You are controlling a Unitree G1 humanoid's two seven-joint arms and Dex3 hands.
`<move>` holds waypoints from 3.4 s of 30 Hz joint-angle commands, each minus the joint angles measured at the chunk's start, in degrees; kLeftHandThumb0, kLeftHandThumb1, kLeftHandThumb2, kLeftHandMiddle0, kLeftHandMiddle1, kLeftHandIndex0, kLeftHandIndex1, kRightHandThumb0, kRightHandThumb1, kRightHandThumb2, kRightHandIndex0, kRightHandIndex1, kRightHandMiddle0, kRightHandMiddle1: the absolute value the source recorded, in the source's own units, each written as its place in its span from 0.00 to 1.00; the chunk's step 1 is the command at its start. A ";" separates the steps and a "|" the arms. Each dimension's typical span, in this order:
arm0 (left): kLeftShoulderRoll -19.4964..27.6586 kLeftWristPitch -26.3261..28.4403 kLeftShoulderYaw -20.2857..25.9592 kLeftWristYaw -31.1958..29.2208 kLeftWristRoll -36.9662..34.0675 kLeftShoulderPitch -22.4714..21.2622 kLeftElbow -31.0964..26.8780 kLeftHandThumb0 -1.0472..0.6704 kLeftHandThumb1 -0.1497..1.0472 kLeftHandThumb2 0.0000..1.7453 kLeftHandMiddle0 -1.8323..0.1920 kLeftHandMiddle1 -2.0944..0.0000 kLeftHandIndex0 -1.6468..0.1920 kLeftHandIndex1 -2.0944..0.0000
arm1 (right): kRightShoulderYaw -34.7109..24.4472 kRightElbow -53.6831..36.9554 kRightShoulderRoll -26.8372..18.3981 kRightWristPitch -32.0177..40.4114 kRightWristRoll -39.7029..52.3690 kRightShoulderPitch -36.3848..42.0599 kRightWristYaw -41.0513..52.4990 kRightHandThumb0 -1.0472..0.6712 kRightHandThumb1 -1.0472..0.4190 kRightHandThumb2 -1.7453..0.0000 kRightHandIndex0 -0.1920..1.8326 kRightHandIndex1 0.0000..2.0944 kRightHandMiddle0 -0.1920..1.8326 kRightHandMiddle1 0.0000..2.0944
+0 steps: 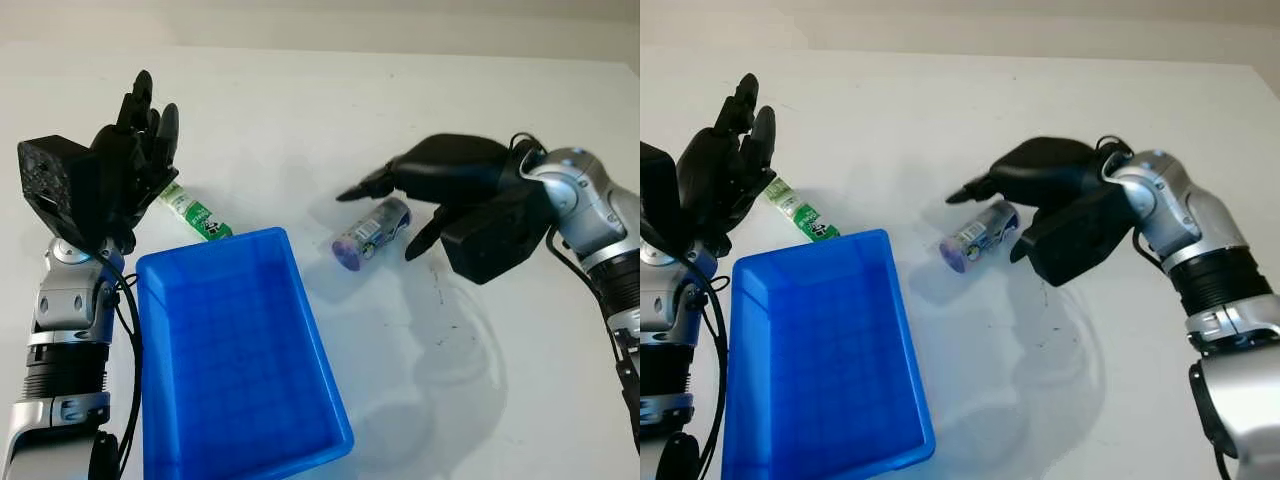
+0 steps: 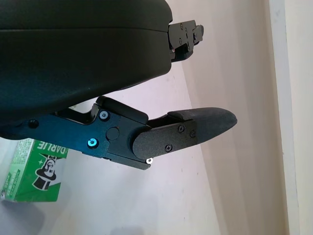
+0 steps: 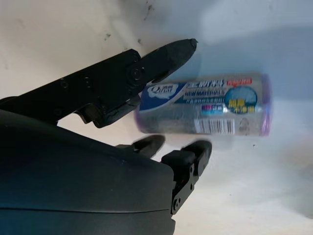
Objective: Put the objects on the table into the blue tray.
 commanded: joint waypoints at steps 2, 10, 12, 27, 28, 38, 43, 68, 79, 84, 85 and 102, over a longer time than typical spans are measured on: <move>-0.01 -0.65 -0.05 -0.08 0.03 -0.80 0.41 0.18 1.00 0.34 0.99 0.97 0.98 0.97 | 0.99 3.15 0.25 -3.29 -2.27 1.35 -5.50 0.33 0.11 0.97 0.17 0.74 0.19 0.67; -0.25 -1.20 -0.17 0.01 0.01 -1.01 1.13 0.19 1.00 0.34 0.99 0.97 0.98 0.97 | 2.50 7.66 1.08 -7.56 -6.01 1.73 -15.43 0.34 0.08 0.97 0.19 1.00 0.15 0.98; -0.33 -1.18 -0.13 0.19 0.00 -1.01 1.16 0.18 1.00 0.34 0.99 0.97 0.98 0.97 | 3.06 8.71 1.24 -8.80 -8.29 1.75 -20.67 0.34 0.08 0.97 0.24 1.00 0.19 0.99; -0.09 -1.41 -0.26 -0.16 0.05 -0.92 1.61 0.17 1.00 0.33 0.99 0.97 0.98 0.97 | -0.72 14.69 5.62 -6.13 -4.08 -3.33 -33.10 0.48 0.01 0.95 0.61 1.00 0.46 1.00; -0.09 -1.35 -0.29 -0.18 0.07 -0.92 1.57 0.17 1.00 0.33 0.99 0.98 0.98 0.97 | -1.42 14.26 6.07 -5.58 -2.63 -3.67 -32.35 0.49 0.02 0.95 0.60 1.00 0.46 1.00; -0.29 -1.74 -0.64 0.02 0.28 -1.37 2.32 0.18 1.00 0.33 0.99 0.97 0.98 0.97 | -7.46 0.51 12.43 -1.54 14.43 -4.01 -19.62 0.49 0.00 0.96 0.66 1.00 0.55 1.00; -0.45 -1.51 -0.95 0.57 0.66 -1.67 2.47 0.19 1.00 0.34 0.99 0.97 0.98 0.98 | -7.82 -6.91 15.70 2.10 22.83 -2.92 -10.80 0.46 0.00 0.95 0.69 1.00 0.58 1.00; -1.24 -1.70 -1.37 1.84 1.25 -1.98 2.91 0.18 1.00 0.33 0.99 0.97 0.99 0.98 | -2.95 -26.34 13.50 21.82 37.08 -0.11 33.30 0.49 0.02 0.92 0.01 0.01 0.04 0.01; -1.62 -0.84 -1.86 2.45 1.93 -1.83 2.35 0.18 1.00 0.34 0.98 0.97 0.98 0.97 | -10.22 -22.31 16.80 19.74 36.09 1.52 19.50 0.46 0.22 0.49 0.00 0.00 0.00 0.00; -1.72 -1.31 -1.57 2.52 1.81 -1.39 2.16 0.18 1.00 0.34 0.98 0.97 0.98 0.97 | -16.53 -15.46 18.60 26.20 34.46 2.51 5.09 0.25 0.01 0.79 0.00 0.00 0.00 0.00; -1.63 -1.26 -1.52 2.51 1.83 -1.33 2.14 0.18 1.00 0.34 0.98 0.97 0.98 0.97 | -17.48 -13.51 18.71 26.86 34.11 2.66 2.73 0.23 0.00 0.76 0.00 0.00 0.00 0.00; 0.71 -1.33 -0.05 -0.59 0.92 -1.38 2.37 0.18 1.00 0.33 0.99 0.97 0.98 0.97 | -30.66 -4.08 23.54 44.06 43.27 6.87 -14.83 0.24 0.00 0.57 0.00 0.00 0.00 0.00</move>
